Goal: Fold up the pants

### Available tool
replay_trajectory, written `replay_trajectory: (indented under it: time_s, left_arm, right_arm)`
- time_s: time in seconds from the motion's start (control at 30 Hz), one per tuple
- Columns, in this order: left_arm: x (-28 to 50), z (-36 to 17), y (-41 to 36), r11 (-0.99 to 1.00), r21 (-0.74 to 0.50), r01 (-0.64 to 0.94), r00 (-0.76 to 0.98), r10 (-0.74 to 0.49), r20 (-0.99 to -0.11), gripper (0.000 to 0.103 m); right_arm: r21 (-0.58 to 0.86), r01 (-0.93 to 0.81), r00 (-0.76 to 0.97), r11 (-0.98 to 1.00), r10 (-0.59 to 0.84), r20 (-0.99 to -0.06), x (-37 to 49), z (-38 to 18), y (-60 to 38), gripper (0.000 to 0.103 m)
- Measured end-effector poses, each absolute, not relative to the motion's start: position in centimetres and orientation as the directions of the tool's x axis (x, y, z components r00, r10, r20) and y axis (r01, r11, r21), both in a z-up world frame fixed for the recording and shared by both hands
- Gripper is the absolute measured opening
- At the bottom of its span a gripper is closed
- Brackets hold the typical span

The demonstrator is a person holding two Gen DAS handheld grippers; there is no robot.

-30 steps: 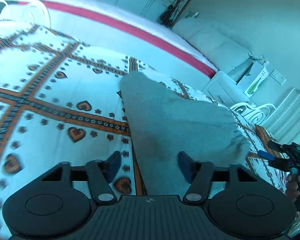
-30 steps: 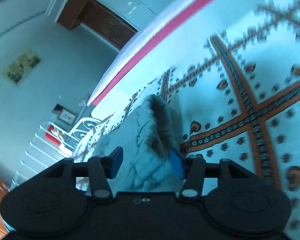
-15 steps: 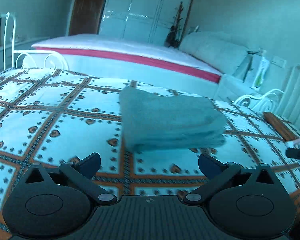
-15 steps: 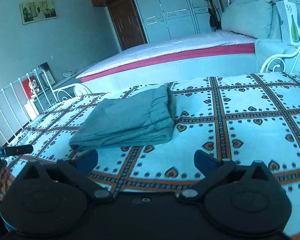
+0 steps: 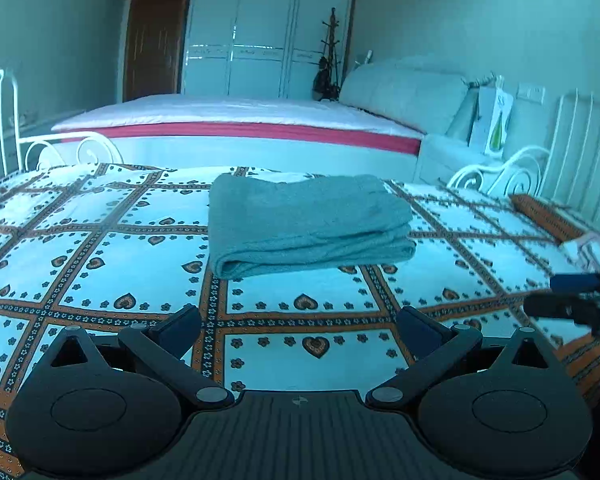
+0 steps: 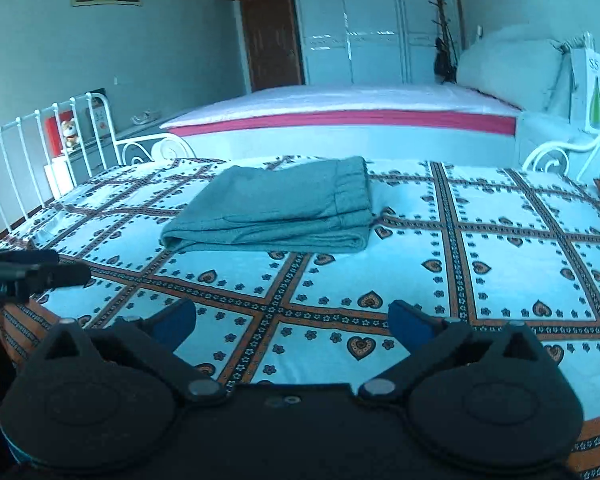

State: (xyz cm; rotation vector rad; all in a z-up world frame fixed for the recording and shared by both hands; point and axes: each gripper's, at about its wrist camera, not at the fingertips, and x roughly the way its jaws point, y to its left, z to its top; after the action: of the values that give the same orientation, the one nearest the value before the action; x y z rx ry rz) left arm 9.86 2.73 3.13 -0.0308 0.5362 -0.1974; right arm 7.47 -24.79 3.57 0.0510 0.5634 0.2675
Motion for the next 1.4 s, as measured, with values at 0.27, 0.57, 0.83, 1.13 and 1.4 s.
replay_trajectory:
  time_s: [0.27,0.57,0.83,1.13,1.4]
  left_arm:
    - [10.4,3.2,1.6,0.979,-0.061,0.195,0.844,-0.199,-0.497,0.103]
    - [10.2,3.6,1.4,0.978,-0.074,0.196,0.856,-0.207,-0.473,0.103]
    - [10.1,3.7,1.5,0.978,-0.078,0.194,0.858,-0.207,-0.469,0.103]
    - [10.1,3.8,1.2,0.977,-0.076,0.200,0.857,-0.212,-0.470,0.103]
    - [10.0,3.8,1.1,0.977,-0.074,0.199,0.857,-0.211,-0.469,0.103]
  right_arm:
    - [0.122,-0.223,0.833,0.967,0.254,-0.491,8.0,3.6,-24.5,0.097]
    - [0.114,-0.227,0.841,0.967,0.254,-0.478,7.8,4.0,-24.0,0.097]
    - [0.113,-0.222,0.842,0.968,0.249,-0.479,7.7,4.0,-24.0,0.097]
    - [0.126,-0.221,0.838,0.967,0.254,-0.482,7.8,3.9,-24.2,0.097]
    - [0.127,-0.223,0.837,0.967,0.256,-0.483,7.8,3.8,-24.1,0.097]
